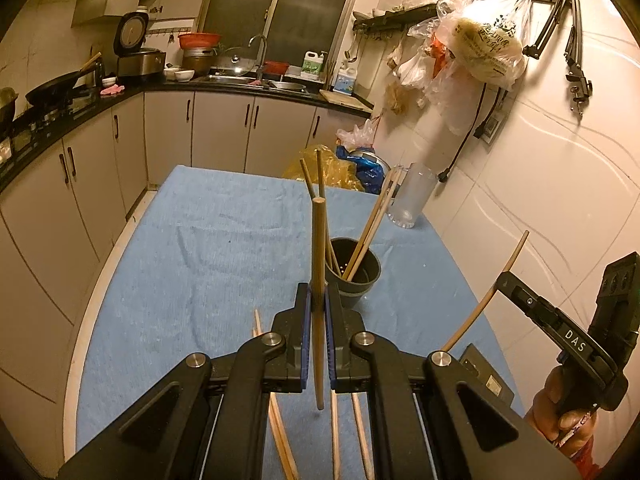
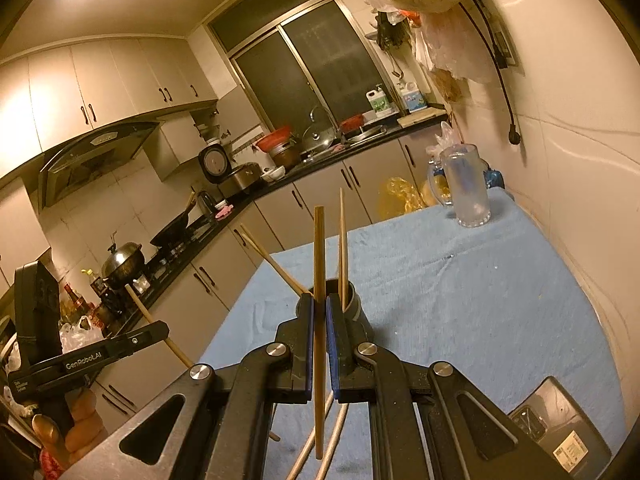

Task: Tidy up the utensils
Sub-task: 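Lift both chopsticks upright and carry them over the black cup, then lower both chopsticks into the black cup and open both tools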

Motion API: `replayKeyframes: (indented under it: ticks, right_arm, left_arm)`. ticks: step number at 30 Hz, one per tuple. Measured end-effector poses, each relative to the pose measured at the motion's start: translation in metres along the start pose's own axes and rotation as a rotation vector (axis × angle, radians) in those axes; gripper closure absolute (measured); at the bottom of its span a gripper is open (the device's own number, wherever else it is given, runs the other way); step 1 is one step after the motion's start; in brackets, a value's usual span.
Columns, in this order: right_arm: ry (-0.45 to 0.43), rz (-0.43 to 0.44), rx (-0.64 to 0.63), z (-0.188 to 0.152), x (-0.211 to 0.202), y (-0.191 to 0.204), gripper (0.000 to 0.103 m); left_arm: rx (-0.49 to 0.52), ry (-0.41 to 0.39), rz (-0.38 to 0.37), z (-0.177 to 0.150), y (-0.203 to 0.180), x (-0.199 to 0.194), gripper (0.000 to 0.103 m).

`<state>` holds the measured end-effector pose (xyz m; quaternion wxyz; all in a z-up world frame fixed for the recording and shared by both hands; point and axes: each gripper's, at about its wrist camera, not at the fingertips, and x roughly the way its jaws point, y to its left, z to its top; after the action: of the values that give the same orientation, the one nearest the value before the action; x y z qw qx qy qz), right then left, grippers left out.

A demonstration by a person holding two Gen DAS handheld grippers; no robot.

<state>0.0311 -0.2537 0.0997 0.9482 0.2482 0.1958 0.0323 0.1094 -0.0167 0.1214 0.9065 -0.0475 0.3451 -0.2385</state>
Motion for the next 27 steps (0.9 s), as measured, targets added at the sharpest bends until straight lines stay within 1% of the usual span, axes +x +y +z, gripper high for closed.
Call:
replayKeyframes:
  ticks: [16,23,27]
  right_arm:
    - [-0.043,0.015,-0.014,0.028,-0.008,0.012,0.097]
    - [-0.059,0.022,-0.018,0.044,-0.005,0.016,0.097]
    - [-0.075,0.017,-0.024,0.055,-0.001,0.019,0.097]
  left_arm:
    - [0.030,-0.037,-0.006,0.020,-0.011,-0.008,0.097]
    - [0.046,-0.063,-0.008,0.039,-0.019,-0.010,0.097]
    - [0.037,-0.073,-0.010,0.054,-0.021,-0.004,0.097]
